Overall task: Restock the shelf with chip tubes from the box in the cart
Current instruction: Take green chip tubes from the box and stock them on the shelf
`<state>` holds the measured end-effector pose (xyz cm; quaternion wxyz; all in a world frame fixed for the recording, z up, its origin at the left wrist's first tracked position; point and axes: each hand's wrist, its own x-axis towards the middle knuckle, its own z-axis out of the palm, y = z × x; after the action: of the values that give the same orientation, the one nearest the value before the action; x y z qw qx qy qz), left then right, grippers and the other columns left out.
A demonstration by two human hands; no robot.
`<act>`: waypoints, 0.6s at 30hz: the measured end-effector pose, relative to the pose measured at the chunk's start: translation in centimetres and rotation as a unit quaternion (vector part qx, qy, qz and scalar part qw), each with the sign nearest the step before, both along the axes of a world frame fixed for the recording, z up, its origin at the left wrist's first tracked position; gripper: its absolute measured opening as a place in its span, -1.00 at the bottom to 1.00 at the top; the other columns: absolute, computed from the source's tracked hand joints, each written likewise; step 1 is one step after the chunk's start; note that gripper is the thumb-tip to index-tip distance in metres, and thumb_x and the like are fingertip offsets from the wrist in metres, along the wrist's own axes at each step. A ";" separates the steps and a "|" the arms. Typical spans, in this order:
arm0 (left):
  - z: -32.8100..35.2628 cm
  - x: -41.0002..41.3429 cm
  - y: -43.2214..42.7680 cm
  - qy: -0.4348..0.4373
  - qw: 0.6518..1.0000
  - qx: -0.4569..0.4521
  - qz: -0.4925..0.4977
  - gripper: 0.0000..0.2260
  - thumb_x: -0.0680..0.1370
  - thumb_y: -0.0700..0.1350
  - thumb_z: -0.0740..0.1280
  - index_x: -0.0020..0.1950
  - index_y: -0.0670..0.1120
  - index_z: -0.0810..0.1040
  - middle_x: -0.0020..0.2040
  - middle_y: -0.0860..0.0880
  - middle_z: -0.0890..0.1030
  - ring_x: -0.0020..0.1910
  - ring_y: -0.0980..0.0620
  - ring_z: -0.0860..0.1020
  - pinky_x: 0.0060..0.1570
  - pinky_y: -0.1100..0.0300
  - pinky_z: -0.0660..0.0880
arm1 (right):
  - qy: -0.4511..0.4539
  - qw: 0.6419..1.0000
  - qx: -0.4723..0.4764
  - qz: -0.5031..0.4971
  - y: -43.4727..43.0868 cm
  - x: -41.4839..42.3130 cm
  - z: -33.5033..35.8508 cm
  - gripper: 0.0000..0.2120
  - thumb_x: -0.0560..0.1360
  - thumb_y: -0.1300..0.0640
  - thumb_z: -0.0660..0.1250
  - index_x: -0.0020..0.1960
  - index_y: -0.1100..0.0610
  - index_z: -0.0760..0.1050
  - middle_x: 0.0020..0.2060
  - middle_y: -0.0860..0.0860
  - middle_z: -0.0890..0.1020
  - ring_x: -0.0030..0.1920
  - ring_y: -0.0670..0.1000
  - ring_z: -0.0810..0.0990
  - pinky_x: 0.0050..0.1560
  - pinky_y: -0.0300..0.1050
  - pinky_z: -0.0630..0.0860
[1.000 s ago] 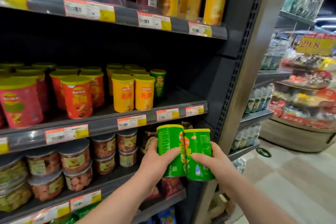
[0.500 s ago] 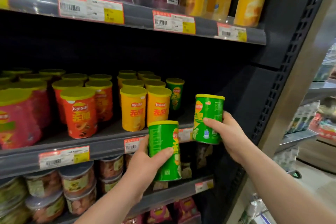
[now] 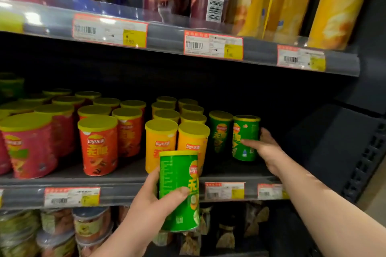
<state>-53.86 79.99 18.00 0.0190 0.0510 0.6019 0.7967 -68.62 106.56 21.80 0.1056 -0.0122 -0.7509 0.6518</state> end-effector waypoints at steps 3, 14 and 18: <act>0.1 -0.2 0.6 0.016 1.000 -0.008 0.010 -0.26 -0.01 0.06 0.51 0.17 0.11 0.48 -0.05 0.04 0.70 -0.11 0.03 0.68 -0.32 0.29 0.57 | -0.034 0.999 0.022 0.015 1.1 -1.6 -0.9 -0.57 0.39 0.34 0.43 0.15 0.04 0.36 0.23 0.16 0.54 0.19 0.13 0.53 0.29 0.12 0.42; 0.2 -0.6 2.5 0.017 1.000 -0.025 -0.002 0.05 -0.33 0.19 0.63 0.16 0.09 0.45 -0.05 -0.02 0.70 -0.12 -0.03 0.68 -0.35 0.25 0.58 | -0.014 0.994 0.089 0.059 2.1 -3.6 -1.2 -0.40 0.43 0.28 0.43 0.39 0.20 0.25 0.30 0.16 0.48 0.29 0.11 0.46 0.21 -0.06 0.39; 0.4 -0.9 3.1 0.015 1.000 -0.011 -0.010 0.11 -0.28 0.18 0.64 0.26 0.04 0.43 -0.03 -0.05 0.70 -0.09 -0.06 0.68 -0.31 0.22 0.59 | -0.008 0.994 0.078 0.082 1.9 -4.0 -1.0 -0.47 0.46 0.31 0.38 0.37 0.17 0.31 0.30 0.18 0.49 0.23 0.07 0.49 0.20 -0.07 0.40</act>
<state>-54.74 83.08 18.39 0.0183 0.0683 0.6100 0.7892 -72.64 108.47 20.82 0.0459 0.0524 -0.7990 0.5973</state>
